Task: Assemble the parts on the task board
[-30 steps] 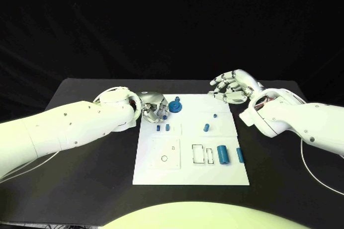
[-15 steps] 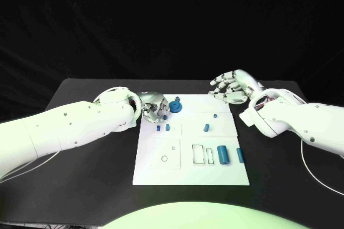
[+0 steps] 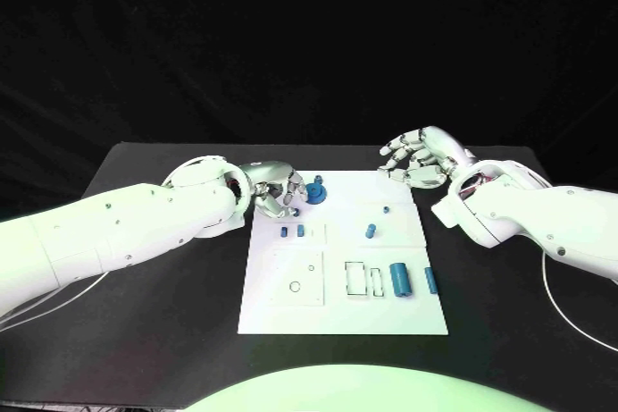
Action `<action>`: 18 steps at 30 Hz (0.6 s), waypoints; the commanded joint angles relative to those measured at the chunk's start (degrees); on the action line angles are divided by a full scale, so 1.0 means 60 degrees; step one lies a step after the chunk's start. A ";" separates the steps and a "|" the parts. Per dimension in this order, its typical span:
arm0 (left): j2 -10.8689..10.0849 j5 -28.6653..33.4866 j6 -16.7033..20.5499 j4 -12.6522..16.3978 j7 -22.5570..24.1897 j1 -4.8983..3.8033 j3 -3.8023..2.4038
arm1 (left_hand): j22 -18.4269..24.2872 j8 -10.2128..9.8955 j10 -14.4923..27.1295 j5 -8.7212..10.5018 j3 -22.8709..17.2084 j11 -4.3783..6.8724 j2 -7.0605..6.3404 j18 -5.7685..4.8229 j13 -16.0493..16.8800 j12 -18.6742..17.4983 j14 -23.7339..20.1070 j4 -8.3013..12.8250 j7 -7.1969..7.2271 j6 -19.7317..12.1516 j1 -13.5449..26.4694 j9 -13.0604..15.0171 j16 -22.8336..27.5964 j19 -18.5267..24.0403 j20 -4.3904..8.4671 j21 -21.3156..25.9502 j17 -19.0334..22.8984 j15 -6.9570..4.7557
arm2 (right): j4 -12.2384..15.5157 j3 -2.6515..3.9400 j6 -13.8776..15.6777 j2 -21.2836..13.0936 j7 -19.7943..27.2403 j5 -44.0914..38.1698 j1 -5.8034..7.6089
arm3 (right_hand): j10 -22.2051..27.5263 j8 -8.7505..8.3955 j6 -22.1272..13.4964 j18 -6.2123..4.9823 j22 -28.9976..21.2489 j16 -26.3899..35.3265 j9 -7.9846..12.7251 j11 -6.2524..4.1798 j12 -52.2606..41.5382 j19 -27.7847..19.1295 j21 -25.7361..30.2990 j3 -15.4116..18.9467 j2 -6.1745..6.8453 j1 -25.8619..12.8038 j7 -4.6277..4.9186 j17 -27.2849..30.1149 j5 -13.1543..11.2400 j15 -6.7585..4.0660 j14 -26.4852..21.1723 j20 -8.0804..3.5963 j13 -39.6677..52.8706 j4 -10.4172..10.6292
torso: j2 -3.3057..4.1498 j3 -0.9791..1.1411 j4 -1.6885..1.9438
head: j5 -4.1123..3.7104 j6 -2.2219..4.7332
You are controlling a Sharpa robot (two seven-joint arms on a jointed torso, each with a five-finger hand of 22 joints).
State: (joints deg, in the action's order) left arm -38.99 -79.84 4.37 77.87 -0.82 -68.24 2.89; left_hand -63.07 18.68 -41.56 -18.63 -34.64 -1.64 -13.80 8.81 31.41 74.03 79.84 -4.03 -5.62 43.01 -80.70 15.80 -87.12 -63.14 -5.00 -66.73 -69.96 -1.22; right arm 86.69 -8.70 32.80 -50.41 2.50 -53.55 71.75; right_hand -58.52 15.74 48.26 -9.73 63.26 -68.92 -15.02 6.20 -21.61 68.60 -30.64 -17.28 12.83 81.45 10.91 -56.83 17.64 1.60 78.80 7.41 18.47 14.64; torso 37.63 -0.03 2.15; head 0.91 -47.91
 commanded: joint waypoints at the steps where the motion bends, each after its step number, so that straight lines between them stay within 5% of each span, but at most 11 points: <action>1: -0.0132 0.1322 0.0450 0.0115 0.0514 0.0001 -0.0062 | -0.0001 -0.0032 0.0065 -0.0002 -0.0069 -0.0031 -0.0050 -0.0125 -0.0025 -0.0052 -0.0061 0.0008 -0.0021 -0.0025 -0.0003 -0.0007 0.0016 0.0033 -0.0003 0.0016 0.0046 0.0000 | -0.0020 0.0001 -0.0623 -0.0010 -0.0143 -0.0319 -0.0005 | -0.0141 0.0081 0.0077 0.0094 0.0285 -0.0286 0.0012 -0.0008 0.0157 0.0257 -0.0547 -0.0207 0.0051 0.0156 -0.0034 -0.0345 -0.0092 -0.0017 0.0200 -0.0022 -0.0208 -0.0048 | -0.0011 0.0016 0.0004 | -0.0016 0.0035; 5: -0.0386 0.3169 0.0831 0.0192 0.0895 -0.0001 -0.0159 | 0.0554 0.0111 0.0063 -0.0030 -0.0308 -0.0206 -0.0015 0.0023 -0.0416 -0.0543 -0.0673 0.0052 -0.0296 0.0298 0.0005 0.0056 0.0319 0.0687 -0.0074 0.0564 0.1055 0.0127 | -0.0079 0.0001 -0.1243 -0.0035 -0.0345 -0.0879 -0.0004 | -0.0354 0.0153 0.0217 0.0281 0.0955 -0.0824 0.0039 -0.0055 0.0482 0.0838 -0.1870 -0.0626 0.0167 0.0234 -0.0062 -0.1009 -0.0231 -0.0058 0.0590 -0.0074 -0.0576 -0.0149 | -0.0013 0.0007 -0.0003 | -0.0029 0.0105; 7: -0.0545 0.4399 0.1052 0.0235 0.1211 -0.0003 -0.0190 | 0.1428 0.0278 0.0013 0.0001 -0.0358 -0.0436 -0.0004 0.0249 -0.0867 -0.1127 -0.1517 0.0074 -0.0562 0.0555 0.0079 0.0131 0.0836 0.1632 -0.0223 0.1455 0.2439 0.0319 | -0.0103 0.0001 -0.1551 -0.0052 -0.0452 -0.1311 -0.0003 | -0.0476 0.0168 0.0317 0.0351 0.1203 -0.1009 0.0049 -0.0070 0.0608 0.1048 -0.2366 -0.0776 0.0227 0.0235 -0.0102 -0.1257 -0.0374 -0.0097 0.0733 -0.0101 -0.0709 -0.0183 | -0.0016 0.0012 -0.0009 | -0.0061 0.0127; 13: -0.1128 0.8649 0.1336 0.0500 0.2432 -0.0007 -0.0232 | 0.1943 0.0337 0.0055 0.0024 -0.0025 -0.0746 0.0160 0.0289 -0.2138 -0.2824 -0.3384 0.0075 -0.0771 0.0531 0.0206 0.0152 0.2412 0.1989 -0.0475 0.2213 0.5521 0.0592 | -0.0141 0.0001 -0.2573 -0.0103 -0.0972 -0.3447 -0.0003 | -0.0587 0.0166 0.0687 0.0423 0.1530 -0.1169 0.0061 -0.0111 0.1103 0.1221 -0.2884 -0.1157 0.0465 0.0261 -0.0223 -0.1468 -0.0912 -0.0112 0.0884 -0.0178 -0.1145 -0.0378 | -0.0005 0.0012 -0.0007 | -0.0287 0.0266; 18: -0.1452 1.1082 0.1050 0.0780 0.3054 -0.0006 -0.0236 | 0.2353 0.0303 0.0371 0.0000 0.0430 -0.0950 0.0155 0.0281 -0.2725 -0.3626 -0.4047 -0.0148 -0.0876 0.0390 0.0456 0.0123 0.3070 0.2160 -0.0652 0.2819 0.6322 0.0769 | -0.0176 0.0000 -0.3009 -0.0059 -0.1449 -0.5055 -0.0004 | -0.0593 0.0122 0.0767 0.0458 0.1668 -0.1270 0.0079 -0.0123 0.1289 0.1282 -0.3108 -0.1173 0.0604 0.0227 -0.0281 -0.1621 -0.1187 -0.0114 0.0946 -0.0203 -0.1317 -0.0480 | 0.0002 -0.0011 0.0016 | -0.0559 0.0398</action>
State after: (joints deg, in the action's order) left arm -47.60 -30.85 10.49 81.94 11.57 -68.26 1.53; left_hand -49.14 20.53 -39.71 -18.63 -32.37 -7.41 -12.96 9.89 15.33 52.64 55.83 -4.85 -10.67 45.38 -78.36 16.58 -68.93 -50.45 -8.89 -50.08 -32.23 3.34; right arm 85.68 -8.70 19.77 -50.90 -2.86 -72.90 71.76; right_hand -62.03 16.62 52.60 -7.97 73.19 -76.35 -14.60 5.42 -14.05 75.94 -49.14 -24.31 15.98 82.81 9.24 -66.47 10.73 0.91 83.74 6.27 10.69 12.02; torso 37.60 0.03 2.14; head -1.66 -45.95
